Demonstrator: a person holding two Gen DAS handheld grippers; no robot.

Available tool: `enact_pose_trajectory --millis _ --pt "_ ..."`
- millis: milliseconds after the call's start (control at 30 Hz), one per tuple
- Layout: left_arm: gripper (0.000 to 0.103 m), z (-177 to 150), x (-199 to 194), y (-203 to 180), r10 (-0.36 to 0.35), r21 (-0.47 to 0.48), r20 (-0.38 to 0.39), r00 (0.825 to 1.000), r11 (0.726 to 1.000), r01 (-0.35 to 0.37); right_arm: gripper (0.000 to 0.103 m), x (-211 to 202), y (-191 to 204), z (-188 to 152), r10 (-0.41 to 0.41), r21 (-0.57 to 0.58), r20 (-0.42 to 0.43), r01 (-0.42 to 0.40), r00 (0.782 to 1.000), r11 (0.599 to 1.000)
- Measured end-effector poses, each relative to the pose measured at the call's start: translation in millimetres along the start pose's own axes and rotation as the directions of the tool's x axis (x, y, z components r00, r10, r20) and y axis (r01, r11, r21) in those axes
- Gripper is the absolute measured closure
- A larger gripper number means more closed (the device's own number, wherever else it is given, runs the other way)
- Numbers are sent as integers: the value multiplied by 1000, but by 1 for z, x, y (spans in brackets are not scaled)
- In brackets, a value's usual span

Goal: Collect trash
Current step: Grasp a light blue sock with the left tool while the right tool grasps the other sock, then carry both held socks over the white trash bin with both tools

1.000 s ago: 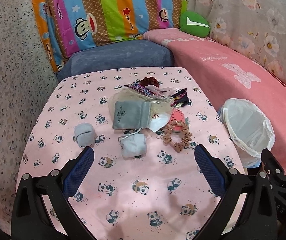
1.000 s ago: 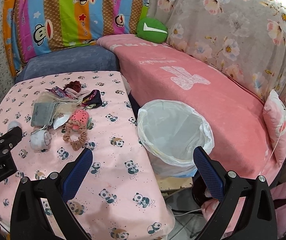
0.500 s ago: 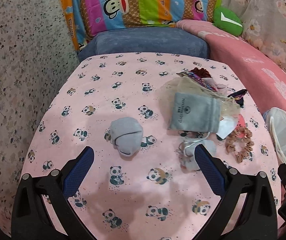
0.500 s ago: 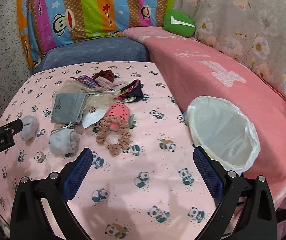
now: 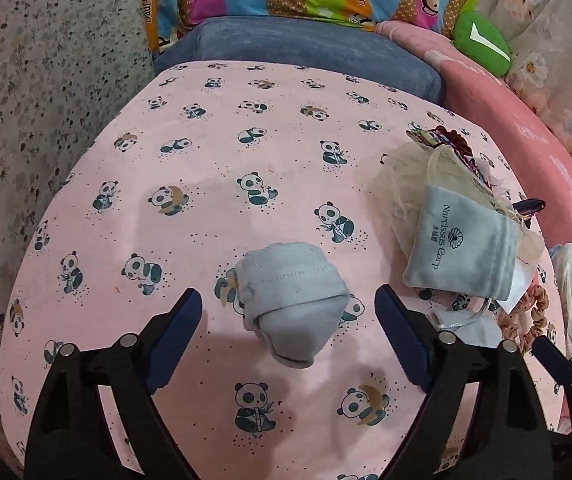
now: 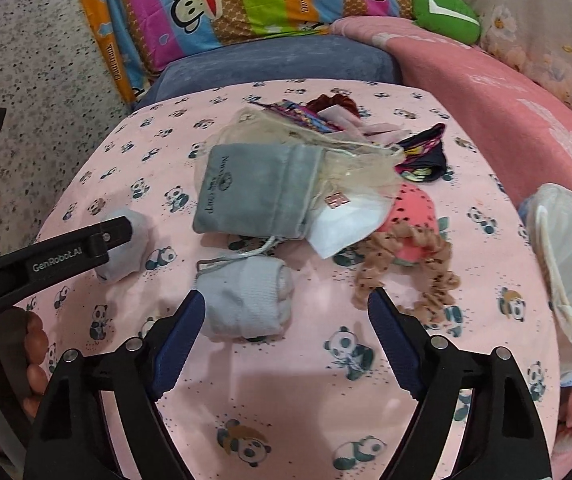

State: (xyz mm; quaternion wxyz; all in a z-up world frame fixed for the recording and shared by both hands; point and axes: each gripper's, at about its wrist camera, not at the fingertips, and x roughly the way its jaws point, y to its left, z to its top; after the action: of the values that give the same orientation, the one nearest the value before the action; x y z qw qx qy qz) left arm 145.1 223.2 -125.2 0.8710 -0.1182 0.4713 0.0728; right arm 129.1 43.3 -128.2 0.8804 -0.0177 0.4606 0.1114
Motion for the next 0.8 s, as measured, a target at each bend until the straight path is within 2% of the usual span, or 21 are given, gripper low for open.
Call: enact_pose_trajectory --millis 133,267,367,567,800 --pt "53 -2 12 -2 -37 9 -40 999 999 38 28 17 15 -2 21 -37 -28 -22 999 999" --pt "67 -4 11 -5 -41 15 -34 999 999 41 56 31 18 -6 48 -40 -75 -51 996 998" --pt "71 -5 7 -5 -55 13 -33 998 998 55 63 30 14 -9 73 -26 -70 -75 995 997" --pt "72 -13 -10 -16 -79 28 -26 997 996 80 65 8 4 -16 85 -14 -43 -85 995 996" --pt "73 -25 -40 -47 -115 83 -4 993 990 115 65 -32 -22 -25 54 13 13 -54 998 998"
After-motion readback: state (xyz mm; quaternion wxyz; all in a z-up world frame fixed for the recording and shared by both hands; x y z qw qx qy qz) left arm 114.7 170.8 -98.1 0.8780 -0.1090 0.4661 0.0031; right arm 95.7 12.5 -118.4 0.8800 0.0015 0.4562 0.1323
